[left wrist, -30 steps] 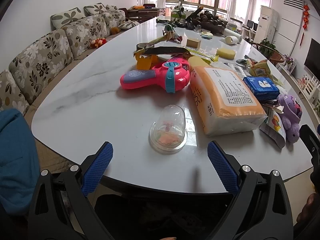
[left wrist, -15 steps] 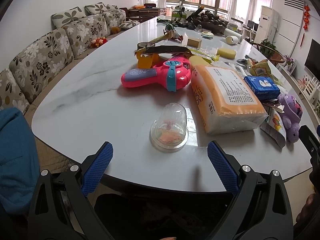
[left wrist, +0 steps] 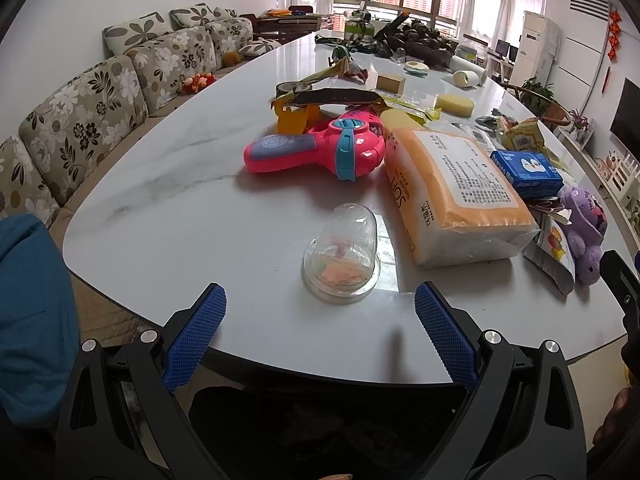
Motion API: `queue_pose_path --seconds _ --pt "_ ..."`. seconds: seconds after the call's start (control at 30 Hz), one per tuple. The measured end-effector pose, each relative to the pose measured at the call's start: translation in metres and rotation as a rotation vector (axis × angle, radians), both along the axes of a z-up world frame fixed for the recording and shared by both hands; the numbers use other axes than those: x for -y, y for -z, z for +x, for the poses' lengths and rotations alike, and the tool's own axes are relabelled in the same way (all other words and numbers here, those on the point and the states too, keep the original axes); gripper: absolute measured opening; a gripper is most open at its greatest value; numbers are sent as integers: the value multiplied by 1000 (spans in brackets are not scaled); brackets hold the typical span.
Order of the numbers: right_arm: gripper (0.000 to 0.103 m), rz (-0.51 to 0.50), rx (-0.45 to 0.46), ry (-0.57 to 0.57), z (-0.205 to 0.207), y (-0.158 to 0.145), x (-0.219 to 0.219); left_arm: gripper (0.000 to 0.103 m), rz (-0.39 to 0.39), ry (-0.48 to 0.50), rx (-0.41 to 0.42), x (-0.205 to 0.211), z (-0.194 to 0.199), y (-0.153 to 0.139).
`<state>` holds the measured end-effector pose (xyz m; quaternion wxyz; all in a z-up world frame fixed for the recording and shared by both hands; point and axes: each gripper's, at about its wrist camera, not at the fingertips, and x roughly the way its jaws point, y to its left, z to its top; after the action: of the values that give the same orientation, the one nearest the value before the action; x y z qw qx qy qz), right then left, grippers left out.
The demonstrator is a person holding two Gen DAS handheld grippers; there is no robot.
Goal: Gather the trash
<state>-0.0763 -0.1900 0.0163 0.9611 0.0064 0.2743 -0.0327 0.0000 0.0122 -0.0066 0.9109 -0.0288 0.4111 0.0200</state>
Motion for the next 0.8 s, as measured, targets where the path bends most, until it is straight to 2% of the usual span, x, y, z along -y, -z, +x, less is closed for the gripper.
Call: queue_pose_path --seconds 0.63,0.8 --pt "98 5 -9 -6 1 0 -3 93 -6 -2 -6 -4 0 2" --pt "98 72 -30 -82 9 -13 -21 93 1 -11 14 -16 -5 -3"
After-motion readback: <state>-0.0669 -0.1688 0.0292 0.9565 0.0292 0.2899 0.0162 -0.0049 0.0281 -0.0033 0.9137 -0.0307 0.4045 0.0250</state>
